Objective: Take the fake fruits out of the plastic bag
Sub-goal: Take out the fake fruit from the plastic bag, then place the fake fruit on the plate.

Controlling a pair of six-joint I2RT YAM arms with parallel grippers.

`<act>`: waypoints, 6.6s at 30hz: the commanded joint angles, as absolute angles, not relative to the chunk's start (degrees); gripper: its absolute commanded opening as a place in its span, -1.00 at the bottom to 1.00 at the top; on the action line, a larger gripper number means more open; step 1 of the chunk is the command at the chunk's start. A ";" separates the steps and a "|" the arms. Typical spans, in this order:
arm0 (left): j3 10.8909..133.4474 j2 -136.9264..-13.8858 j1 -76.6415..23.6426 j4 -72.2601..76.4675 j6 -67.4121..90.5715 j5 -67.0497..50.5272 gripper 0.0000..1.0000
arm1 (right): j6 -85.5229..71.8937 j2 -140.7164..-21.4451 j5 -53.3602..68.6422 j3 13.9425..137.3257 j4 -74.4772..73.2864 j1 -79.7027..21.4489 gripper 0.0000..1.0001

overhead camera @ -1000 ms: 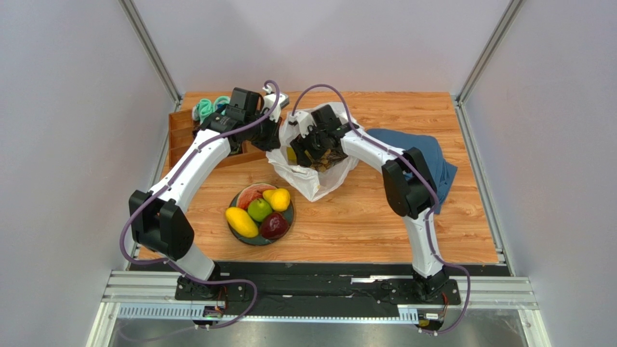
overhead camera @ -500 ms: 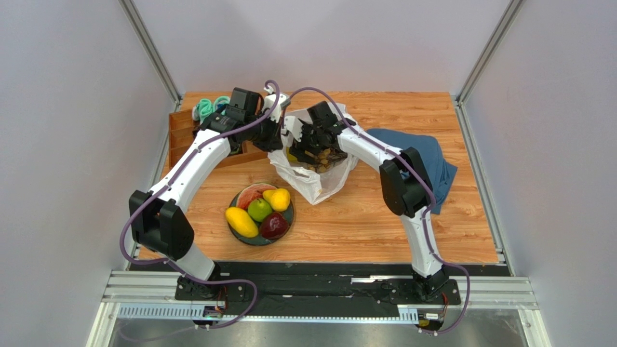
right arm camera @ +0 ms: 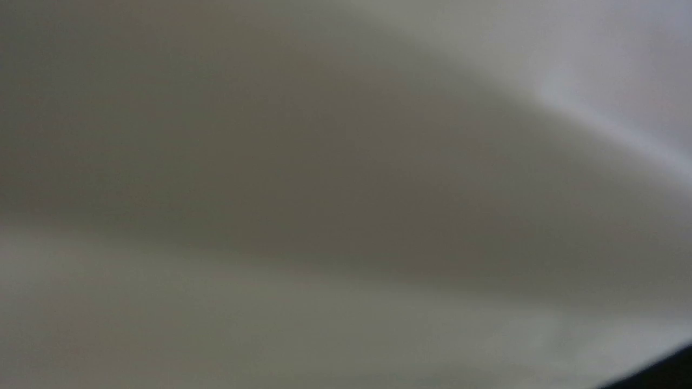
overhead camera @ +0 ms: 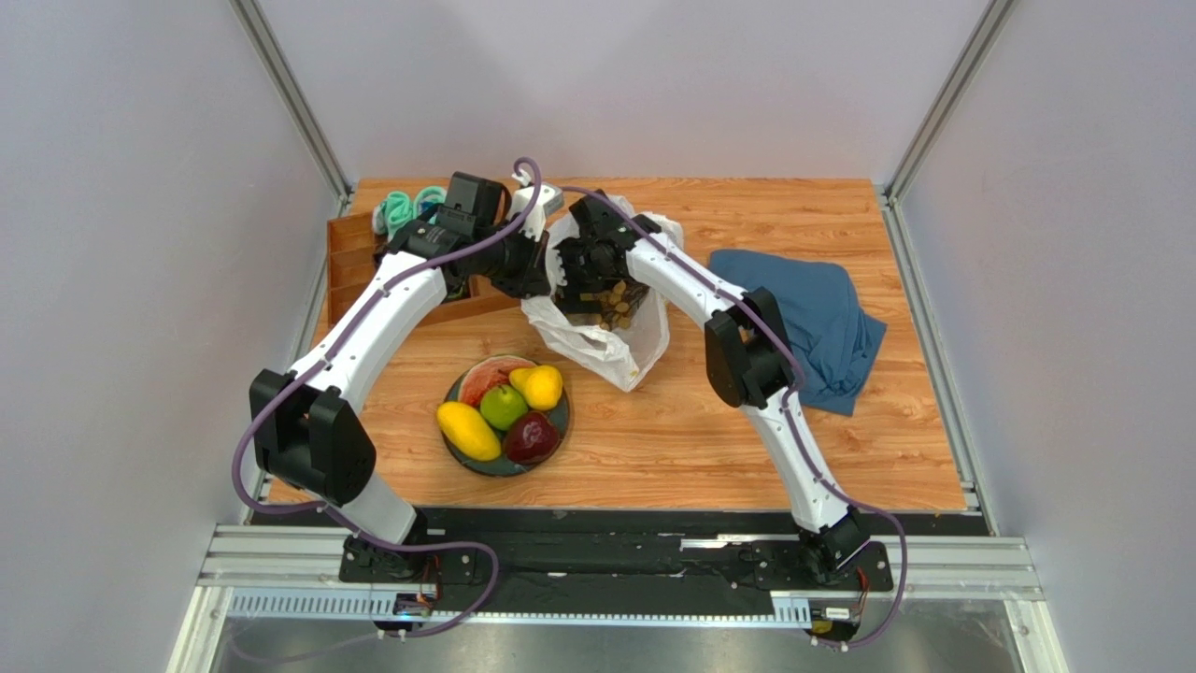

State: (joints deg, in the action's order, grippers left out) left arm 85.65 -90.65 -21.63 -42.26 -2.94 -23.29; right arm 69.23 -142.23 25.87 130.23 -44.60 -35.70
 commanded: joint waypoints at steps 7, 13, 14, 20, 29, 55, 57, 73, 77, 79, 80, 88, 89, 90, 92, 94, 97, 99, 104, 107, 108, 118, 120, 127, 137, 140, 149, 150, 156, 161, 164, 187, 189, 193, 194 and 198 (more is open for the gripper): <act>86.48 -88.94 -21.71 -40.69 -3.60 -22.68 -1.00 | 80.62 -141.86 25.15 124.28 -53.80 -37.97 0.17; 88.41 -90.70 -21.71 -40.52 -4.22 -20.31 -1.00 | 69.36 -131.26 19.43 113.41 -38.51 -35.34 -0.13; 89.20 -91.49 -21.71 -40.43 -4.48 -19.17 -1.00 | 66.74 -129.39 18.55 111.81 -36.93 -34.20 -0.14; 93.59 -96.23 -21.71 -39.29 -5.89 -15.21 -1.00 | 53.63 -114.89 15.73 101.28 -33.22 -30.77 -0.14; 103.61 -105.45 -22.23 -39.20 -9.22 -7.94 -1.00 | 32.63 -108.45 1.16 92.81 -29.45 -28.04 -0.08; 112.49 -104.96 -22.32 -39.81 -10.73 3.16 0.60 | 20.49 -79.28 39.02 87.54 -35.68 -28.55 -0.07; 112.41 -102.58 -22.24 -40.08 -10.46 3.25 0.67 | 20.30 -78.84 39.55 87.37 -35.77 -31.71 -0.07; 93.35 -75.33 -10.91 -41.31 -4.40 0.44 0.84 | 7.76 -93.95 35.51 83.35 -29.99 -45.35 -0.14; 89.48 -71.64 -9.49 -41.13 -4.75 0.44 0.84 | 1.42 -94.74 33.58 77.36 -26.81 -45.97 -0.16; 87.90 -69.97 -9.14 -41.22 -4.66 -0.69 0.84 | -1.04 -95.18 32.52 75.77 -26.02 -45.97 -0.15; 87.37 -69.70 -8.97 -41.31 -4.48 -0.96 0.84 | -1.14 -95.36 31.91 74.63 -26.19 -45.97 -0.14; 83.76 -66.97 -7.74 -41.22 -3.69 -3.08 0.83 | 2.46 -98.86 34.10 71.01 -23.47 -45.97 -0.13; 83.24 -66.89 -7.73 -41.13 -3.60 -3.16 0.83 | 2.46 -99.57 35.75 71.36 -23.55 -45.97 -0.14; 82.97 -66.71 -7.65 -41.13 -3.69 -3.43 0.83 | 2.46 -100.19 36.64 71.54 -23.21 -46.05 -0.14; 82.36 -66.80 -7.56 -41.22 -3.60 -3.86 0.83 | 2.46 -101.16 38.83 70.75 -20.92 -46.14 -0.14; 82.18 -66.88 -7.47 -41.31 -3.52 -4.13 0.82 | 2.90 -102.56 39.90 71.88 -20.91 -46.49 -0.13; 81.83 -67.15 -7.38 -41.40 -3.34 -4.74 0.82 | 4.22 -105.28 40.08 73.56 -22.59 -47.20 -0.14; 81.91 -67.59 -7.30 -41.31 -3.25 -5.01 0.82 | 4.30 -105.82 40.25 73.83 -22.06 -47.28 -0.14; 81.91 -68.55 -7.21 -41.22 -2.90 -6.15 0.82 | 4.92 -106.87 39.90 74.18 -21.62 -48.16 -0.15; 81.83 -69.17 -7.21 -41.05 -2.55 -6.85 0.82 | 4.40 -107.40 39.99 74.00 -21.45 -48.43 -0.13; 81.83 -69.43 -7.21 -41.13 -2.46 -7.12 0.81 | 4.13 -107.49 39.99 73.92 -21.27 -48.60 -0.11; 82.35 -70.84 -7.21 -40.87 -2.11 -8.79 0.81 | 3.16 -109.95 38.85 75.41 -21.01 -48.96 -0.09; 82.44 -71.10 -7.21 -40.78 -2.02 -9.05 0.81 | 3.08 -110.21 38.59 75.58 -20.92 -49.04 -0.03; 82.70 -71.98 -7.21 -40.69 -1.76 -10.11 0.80 | 3.51 -111.01 36.92 77.34 -24.43 -48.96 1.00; 84.20 -73.74 -7.21 -40.34 -0.97 -11.42 0.80 | 6.94 -104.50 34.72 77.08 -28.65 -48.25 1.00; 84.73 -74.35 -7.21 -40.25 -0.88 -11.78 0.80 | 9.22 -104.50 34.10 78.05 -32.24 -47.82 1.00; 84.38 -74.53 -7.21 -40.25 -0.79 -12.22 0.80 | 16.95 -100.20 32.17 75.77 -35.77 -47.02 1.00; 84.38 -74.53 -7.21 -40.25 -0.79 -12.30 0.80 | 17.31 -100.20 32.17 75.50 -35.77 -47.02 0.98; 84.64 -74.88 -7.21 -40.17 -0.88 -12.39 0.80 | 17.05 -102.83 34.45 76.37 -35.60 -47.11 0.67; 84.38 -74.62 -7.21 -40.17 -1.05 -12.13 0.80 | 17.93 -107.13 35.95 79.80 -39.71 -47.20 0.31; 84.55 -74.79 -7.21 -40.25 -1.23 -12.04 0.80 | 17.84 -108.19 36.39 80.25 -39.64 -47.20 0.26; 84.64 -75.59 -7.21 -40.08 -1.14 -12.48 0.80 | 13.10 -112.15 35.94 81.74 -33.75 -48.08 -0.10; 84.46 -75.50 -7.21 -39.99 -1.14 -12.66 0.79 | 13.01 -112.41 36.65 82.44 -33.84 -48.25 -0.16; 84.55 -75.59 -7.21 -39.99 -1.06 -12.83 0.80 | 12.92 -113.38 36.39 83.58 -34.89 -48.69 -0.18; 84.55 -75.59 -7.21 -40.08 -1.14 -12.75 0.79 | 12.83 -113.38 36.39 83.58 -34.81 -48.78 -0.18; 84.46 -75.41 -7.21 -39.99 -1.06 -12.74 0.79 | 12.83 -113.20 35.86 83.67 -34.72 -48.95 -0.17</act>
State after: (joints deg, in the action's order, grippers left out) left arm 82.26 -75.77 -7.66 -41.71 -1.41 -11.97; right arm 13.34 -113.06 35.09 81.49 -36.10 -48.38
